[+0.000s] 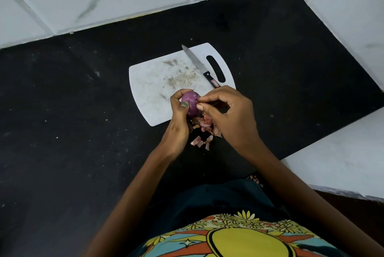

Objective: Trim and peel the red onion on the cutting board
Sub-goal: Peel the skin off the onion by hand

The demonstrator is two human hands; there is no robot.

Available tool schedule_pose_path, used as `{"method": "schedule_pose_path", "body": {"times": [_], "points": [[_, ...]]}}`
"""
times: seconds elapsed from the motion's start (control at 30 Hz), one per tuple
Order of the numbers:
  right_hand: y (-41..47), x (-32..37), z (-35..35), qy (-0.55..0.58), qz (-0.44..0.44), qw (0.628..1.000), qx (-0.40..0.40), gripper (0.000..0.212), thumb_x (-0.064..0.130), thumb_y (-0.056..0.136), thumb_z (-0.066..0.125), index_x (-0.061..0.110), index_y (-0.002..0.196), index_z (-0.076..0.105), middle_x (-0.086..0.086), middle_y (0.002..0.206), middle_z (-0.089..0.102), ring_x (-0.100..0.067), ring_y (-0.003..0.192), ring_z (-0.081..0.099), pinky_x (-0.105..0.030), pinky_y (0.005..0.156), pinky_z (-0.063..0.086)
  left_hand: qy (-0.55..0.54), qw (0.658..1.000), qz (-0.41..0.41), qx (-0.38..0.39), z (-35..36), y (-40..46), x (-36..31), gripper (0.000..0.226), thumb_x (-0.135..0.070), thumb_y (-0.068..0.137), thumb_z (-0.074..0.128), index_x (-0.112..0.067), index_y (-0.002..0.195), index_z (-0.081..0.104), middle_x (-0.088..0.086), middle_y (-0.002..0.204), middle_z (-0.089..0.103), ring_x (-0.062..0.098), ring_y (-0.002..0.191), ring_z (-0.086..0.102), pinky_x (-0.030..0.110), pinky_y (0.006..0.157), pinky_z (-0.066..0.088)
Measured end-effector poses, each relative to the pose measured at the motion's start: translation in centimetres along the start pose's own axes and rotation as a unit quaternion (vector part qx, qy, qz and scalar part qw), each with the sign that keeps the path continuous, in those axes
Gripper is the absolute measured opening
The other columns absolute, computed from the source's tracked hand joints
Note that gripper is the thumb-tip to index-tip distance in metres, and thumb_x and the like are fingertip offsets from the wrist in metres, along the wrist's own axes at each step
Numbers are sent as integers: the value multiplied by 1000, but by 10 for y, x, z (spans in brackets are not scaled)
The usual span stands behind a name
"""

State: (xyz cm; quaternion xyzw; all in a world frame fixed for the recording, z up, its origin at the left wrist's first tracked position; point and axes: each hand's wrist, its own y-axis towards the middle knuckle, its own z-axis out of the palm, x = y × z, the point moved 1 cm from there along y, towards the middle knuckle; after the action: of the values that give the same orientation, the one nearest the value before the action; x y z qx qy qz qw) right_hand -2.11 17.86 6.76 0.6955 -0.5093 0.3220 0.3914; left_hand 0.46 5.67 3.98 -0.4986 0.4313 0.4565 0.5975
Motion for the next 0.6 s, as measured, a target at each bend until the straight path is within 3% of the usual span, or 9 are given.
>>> {"method": "schedule_pose_path", "body": {"times": [0.3,0.4,0.6], "points": [[8,-2,-4,36,68,995,59,8,9,80,73,6,86,69,-2,86,65,-8,77,63,-13,70,51,43,999,26,8,1,1,5,38,-31,100,12,-8,127,25,21,110,54,3,82,65,13,67,48],[10,-3,-4,45,75,992,91,3,9,84,68,8,87,66,4,83,61,-3,74,59,-9,67,47,51,998,21,7,1,1,5,32,-23,104,10,-7,127,26,24,111,54,4,82,64,13,68,48],[11,-7,-1,26,43,991,123,2,5,90,58,6,90,60,7,82,55,-5,77,54,-13,70,45,60,998,14,-4,4,2,2,29,-18,104,12,-3,124,28,6,94,51,-5,72,61,9,61,45]]}}
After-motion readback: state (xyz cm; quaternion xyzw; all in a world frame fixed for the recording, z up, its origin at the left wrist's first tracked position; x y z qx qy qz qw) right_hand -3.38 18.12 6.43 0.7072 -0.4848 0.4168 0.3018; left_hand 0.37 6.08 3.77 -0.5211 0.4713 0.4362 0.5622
